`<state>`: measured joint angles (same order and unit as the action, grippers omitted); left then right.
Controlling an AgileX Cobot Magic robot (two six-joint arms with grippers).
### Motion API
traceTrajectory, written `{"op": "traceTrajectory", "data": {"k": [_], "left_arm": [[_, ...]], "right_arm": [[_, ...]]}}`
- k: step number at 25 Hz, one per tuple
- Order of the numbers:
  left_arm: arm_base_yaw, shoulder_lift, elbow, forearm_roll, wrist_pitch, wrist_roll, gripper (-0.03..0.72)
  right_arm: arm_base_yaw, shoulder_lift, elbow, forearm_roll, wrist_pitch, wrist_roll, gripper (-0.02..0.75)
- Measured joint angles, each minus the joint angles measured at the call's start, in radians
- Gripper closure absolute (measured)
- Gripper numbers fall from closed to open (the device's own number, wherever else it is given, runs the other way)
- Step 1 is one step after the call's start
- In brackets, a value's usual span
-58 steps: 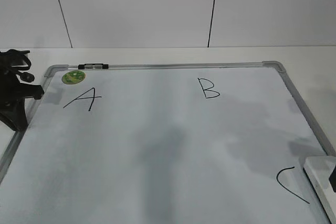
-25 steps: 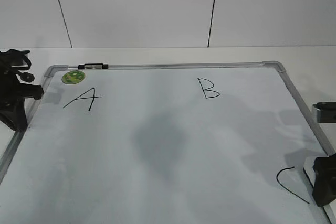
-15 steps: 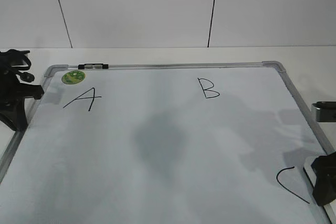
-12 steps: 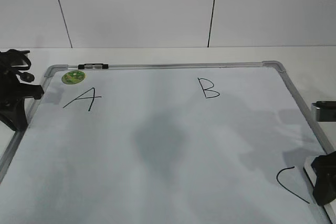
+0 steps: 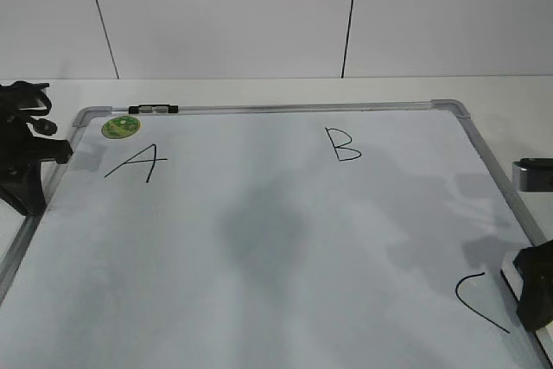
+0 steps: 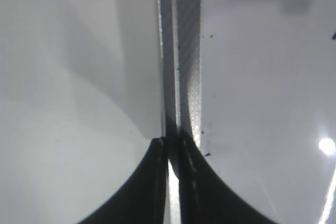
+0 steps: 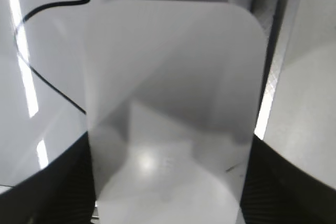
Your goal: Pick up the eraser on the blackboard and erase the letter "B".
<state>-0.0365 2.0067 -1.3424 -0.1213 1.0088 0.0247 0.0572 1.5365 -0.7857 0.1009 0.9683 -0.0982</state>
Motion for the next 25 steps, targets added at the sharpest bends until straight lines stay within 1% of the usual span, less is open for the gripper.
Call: {"op": "traceTrajectory", "data": {"k": [6,9,14,19,21,25], "left_arm": [[0.000,0.000,0.000,0.000,0.000,0.000,0.669],[0.000,0.000,0.000,0.000,0.000,0.000,0.669],[0.000,0.000,0.000,0.000,0.001,0.000,0.669],[0.000,0.000,0.000,0.000,0.002,0.000,0.669],[0.000,0.000,0.000,0.000,0.005,0.000,0.669],[0.000,0.000,0.000,0.000,0.005,0.000,0.669]], "right_arm": [[0.000,0.000,-0.019,0.017,0.039,0.000,0.204],[0.000,-0.005,-0.062,0.020,0.073,0.000,0.204],[0.000,-0.010,-0.238,0.021,0.155,0.026,0.204],[0.012,0.063,-0.450,0.002,0.234,0.069,0.204],[0.043,0.115,-0.537,-0.034,0.246,0.098,0.204],[0.137,0.240,-0.718,-0.111,0.248,0.128,0.204]]}}
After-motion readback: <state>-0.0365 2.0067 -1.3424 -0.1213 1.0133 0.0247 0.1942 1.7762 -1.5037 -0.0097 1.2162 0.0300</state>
